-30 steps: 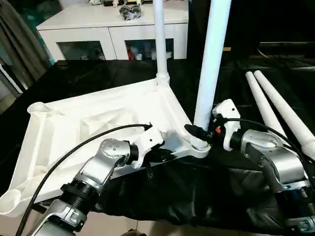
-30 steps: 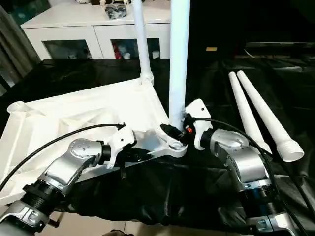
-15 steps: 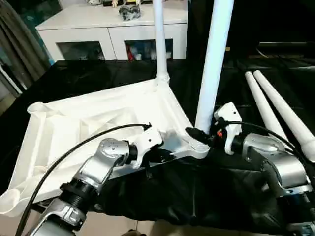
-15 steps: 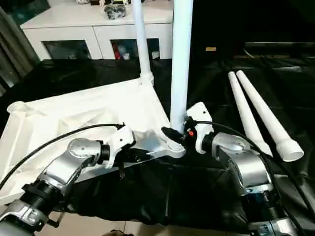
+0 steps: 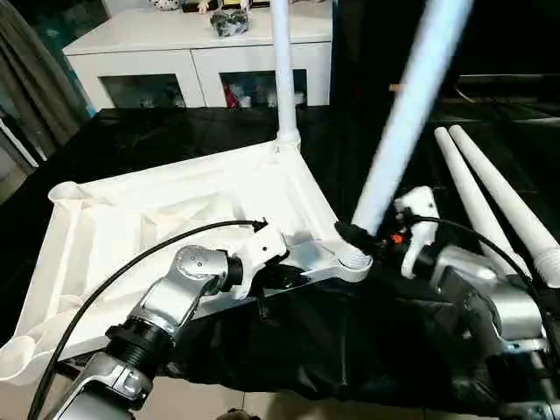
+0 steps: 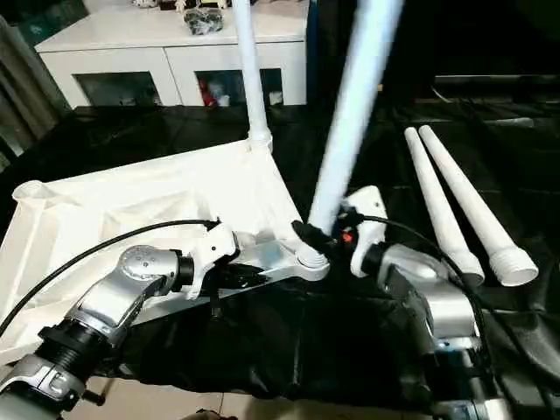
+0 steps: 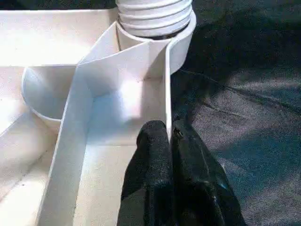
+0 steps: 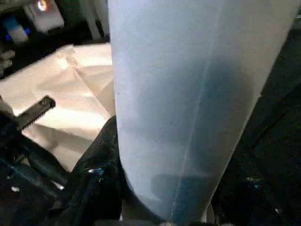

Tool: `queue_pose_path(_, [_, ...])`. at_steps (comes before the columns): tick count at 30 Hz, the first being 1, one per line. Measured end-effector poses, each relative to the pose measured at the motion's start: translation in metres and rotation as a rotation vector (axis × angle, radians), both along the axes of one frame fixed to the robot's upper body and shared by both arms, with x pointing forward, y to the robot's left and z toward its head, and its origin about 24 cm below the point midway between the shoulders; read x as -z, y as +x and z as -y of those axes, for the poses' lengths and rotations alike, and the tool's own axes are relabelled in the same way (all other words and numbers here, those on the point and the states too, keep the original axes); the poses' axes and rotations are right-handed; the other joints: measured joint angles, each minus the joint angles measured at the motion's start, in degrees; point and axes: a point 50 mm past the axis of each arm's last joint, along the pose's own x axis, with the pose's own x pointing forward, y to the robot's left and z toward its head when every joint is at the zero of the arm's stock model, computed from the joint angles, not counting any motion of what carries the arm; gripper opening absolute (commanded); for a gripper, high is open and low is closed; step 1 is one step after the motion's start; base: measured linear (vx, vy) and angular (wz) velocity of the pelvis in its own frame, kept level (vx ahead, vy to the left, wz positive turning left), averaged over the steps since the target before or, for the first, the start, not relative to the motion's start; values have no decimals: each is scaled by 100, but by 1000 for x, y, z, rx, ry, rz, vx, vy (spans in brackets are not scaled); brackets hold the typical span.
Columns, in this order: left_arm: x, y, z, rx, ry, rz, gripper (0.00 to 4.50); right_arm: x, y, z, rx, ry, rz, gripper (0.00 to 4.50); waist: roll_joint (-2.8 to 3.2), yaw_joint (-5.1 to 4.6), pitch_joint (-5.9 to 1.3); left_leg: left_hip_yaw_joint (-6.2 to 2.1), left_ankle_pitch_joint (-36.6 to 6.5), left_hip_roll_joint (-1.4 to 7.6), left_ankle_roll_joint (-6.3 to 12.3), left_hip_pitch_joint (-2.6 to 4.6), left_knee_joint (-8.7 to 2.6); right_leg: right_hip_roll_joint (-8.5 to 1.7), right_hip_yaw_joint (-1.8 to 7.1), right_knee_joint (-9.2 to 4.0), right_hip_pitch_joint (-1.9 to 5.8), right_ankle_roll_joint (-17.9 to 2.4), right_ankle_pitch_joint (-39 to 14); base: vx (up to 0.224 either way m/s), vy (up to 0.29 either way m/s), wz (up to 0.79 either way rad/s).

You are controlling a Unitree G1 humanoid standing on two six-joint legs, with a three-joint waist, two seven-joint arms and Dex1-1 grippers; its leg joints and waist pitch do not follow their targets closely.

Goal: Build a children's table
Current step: Insert table leg to table base

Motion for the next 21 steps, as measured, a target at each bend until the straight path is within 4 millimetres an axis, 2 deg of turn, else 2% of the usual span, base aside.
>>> queue_pose_path(6, [0,0,1,2,-2,-2,0,9,-8,2,23,35,26,191,14,5,-10,0,0,0,0,0,-3,0,0,-6,2,0,0,0,0,0])
queue_pose_path(12, [2,-1,1,10,-3,-2,0,6,-15,-4,-8,-91,93,191,22,2,-16,0,-1,-1,-1,20,-12,0,0,-9,18,9,-6,0,0,0])
queue_pose_path(18, [3,0,-1,6,3,-2,0,3,-15,-8,-40,-165,118,191,1,-17,-2,0,-2,-3,-2,61,-28,0,1,-14,49,16,-13,0,0,0])
queue_pose_path(21, [3,0,-2,5,7,-1,0,2,-13,-10,-70,-193,116,191,-32,-21,2,0,-1,-5,-2,65,-33,0,2,-18,53,16,-13,0,0,0])
